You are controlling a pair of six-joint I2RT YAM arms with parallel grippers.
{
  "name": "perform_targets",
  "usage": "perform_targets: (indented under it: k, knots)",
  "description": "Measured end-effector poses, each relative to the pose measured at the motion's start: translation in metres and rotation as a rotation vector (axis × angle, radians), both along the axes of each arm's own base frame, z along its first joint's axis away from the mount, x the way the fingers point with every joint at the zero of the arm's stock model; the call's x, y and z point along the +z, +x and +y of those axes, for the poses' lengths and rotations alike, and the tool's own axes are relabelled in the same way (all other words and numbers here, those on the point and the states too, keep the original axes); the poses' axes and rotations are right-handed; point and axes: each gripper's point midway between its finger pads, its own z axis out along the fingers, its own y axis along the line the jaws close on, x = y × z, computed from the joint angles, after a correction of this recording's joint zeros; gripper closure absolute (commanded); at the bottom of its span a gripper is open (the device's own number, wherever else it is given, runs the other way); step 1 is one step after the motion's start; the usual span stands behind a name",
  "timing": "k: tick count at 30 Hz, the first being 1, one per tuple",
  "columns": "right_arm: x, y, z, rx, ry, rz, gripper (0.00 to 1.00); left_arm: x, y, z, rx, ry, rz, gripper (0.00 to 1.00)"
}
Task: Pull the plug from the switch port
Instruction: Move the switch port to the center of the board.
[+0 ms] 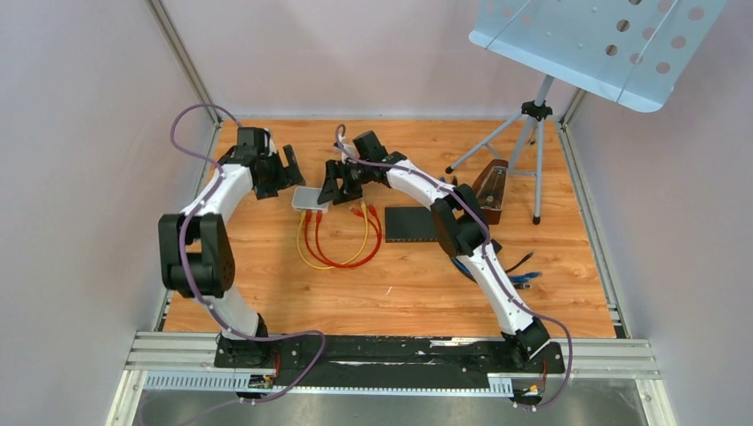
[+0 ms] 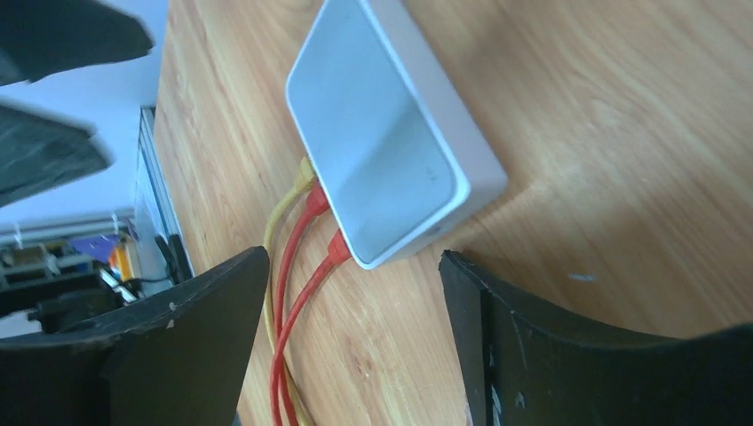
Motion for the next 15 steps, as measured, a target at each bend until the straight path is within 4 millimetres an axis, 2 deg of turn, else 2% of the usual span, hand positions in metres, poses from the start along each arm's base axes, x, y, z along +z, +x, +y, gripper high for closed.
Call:
perform_targets:
  k: [4,8,11,15]
  knots:
    - [-0.001,0.012,-0.01,-0.1,-0.011,0.093,0.41,-0.033,0.031,0.011,0.003,-0.006,0.053,0.11]
    - [-0.005,0.028,-0.027,-0.189,-0.019,0.169,0.47,-0.065,0.038,0.018,0.013,-0.066,0.108,0.15]
    - [-0.007,0.034,-0.034,-0.226,-0.01,0.229,0.47,-0.077,0.042,0.018,0.009,-0.111,0.114,0.15]
    - [-0.007,0.035,-0.033,-0.241,0.004,0.27,0.47,-0.079,0.048,0.011,-0.017,-0.158,0.094,0.21]
